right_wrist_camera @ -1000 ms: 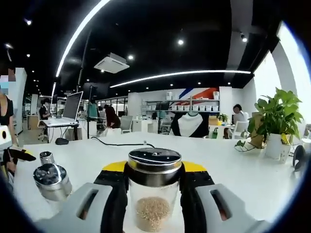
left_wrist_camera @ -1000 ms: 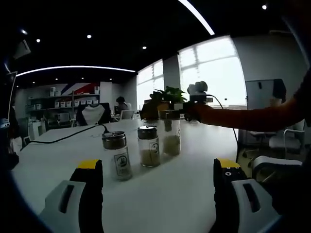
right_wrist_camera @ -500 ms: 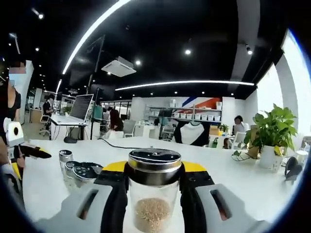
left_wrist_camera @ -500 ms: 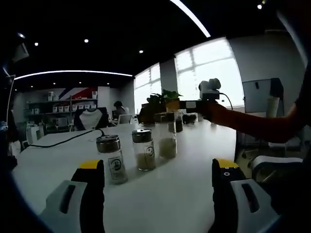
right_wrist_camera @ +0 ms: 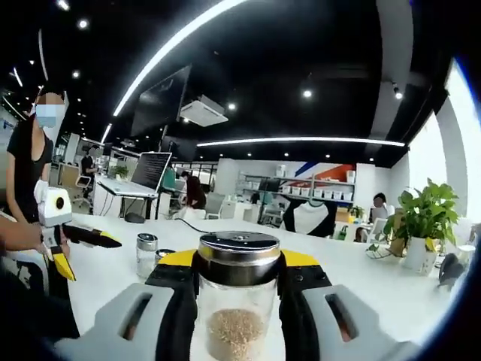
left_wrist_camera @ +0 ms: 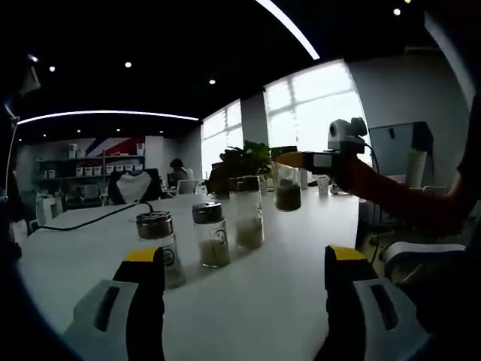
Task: Rotate the seasoning bottle until the label or dispensing opening points toward the visible target arrow and the bottle remains upright within the marked orientation range
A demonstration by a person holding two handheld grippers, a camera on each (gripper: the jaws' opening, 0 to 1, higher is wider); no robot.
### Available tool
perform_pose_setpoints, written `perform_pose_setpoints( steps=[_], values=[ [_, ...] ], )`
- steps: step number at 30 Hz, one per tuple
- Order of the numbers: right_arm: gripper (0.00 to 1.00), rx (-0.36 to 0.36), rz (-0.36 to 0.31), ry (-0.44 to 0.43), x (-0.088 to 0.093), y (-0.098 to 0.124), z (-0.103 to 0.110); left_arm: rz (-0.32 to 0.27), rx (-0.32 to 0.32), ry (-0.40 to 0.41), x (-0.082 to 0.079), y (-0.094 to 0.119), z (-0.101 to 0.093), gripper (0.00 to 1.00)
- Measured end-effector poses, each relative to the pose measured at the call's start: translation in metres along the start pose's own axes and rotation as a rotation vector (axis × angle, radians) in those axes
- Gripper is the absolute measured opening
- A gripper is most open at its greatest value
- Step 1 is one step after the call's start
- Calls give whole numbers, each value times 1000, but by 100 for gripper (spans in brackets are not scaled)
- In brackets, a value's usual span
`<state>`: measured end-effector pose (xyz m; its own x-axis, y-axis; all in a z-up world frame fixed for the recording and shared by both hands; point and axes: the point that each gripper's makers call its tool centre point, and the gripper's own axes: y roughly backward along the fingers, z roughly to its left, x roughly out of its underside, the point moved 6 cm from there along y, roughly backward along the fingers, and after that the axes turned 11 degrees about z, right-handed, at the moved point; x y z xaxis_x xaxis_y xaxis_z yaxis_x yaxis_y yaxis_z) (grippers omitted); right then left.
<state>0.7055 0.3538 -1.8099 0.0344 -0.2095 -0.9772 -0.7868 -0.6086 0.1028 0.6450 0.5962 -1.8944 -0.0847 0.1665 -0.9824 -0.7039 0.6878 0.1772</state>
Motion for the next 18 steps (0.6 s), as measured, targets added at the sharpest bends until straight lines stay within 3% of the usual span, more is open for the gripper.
perform_pose_setpoints(
  steps=[10,18],
  values=[
    [39,-72,-27,1,3,7,46,-9,47,14,-3,0,-11,83],
    [39,-163,-40,-57,5,-7,85,21,86,4,2,-6,-20,80]
  ],
)
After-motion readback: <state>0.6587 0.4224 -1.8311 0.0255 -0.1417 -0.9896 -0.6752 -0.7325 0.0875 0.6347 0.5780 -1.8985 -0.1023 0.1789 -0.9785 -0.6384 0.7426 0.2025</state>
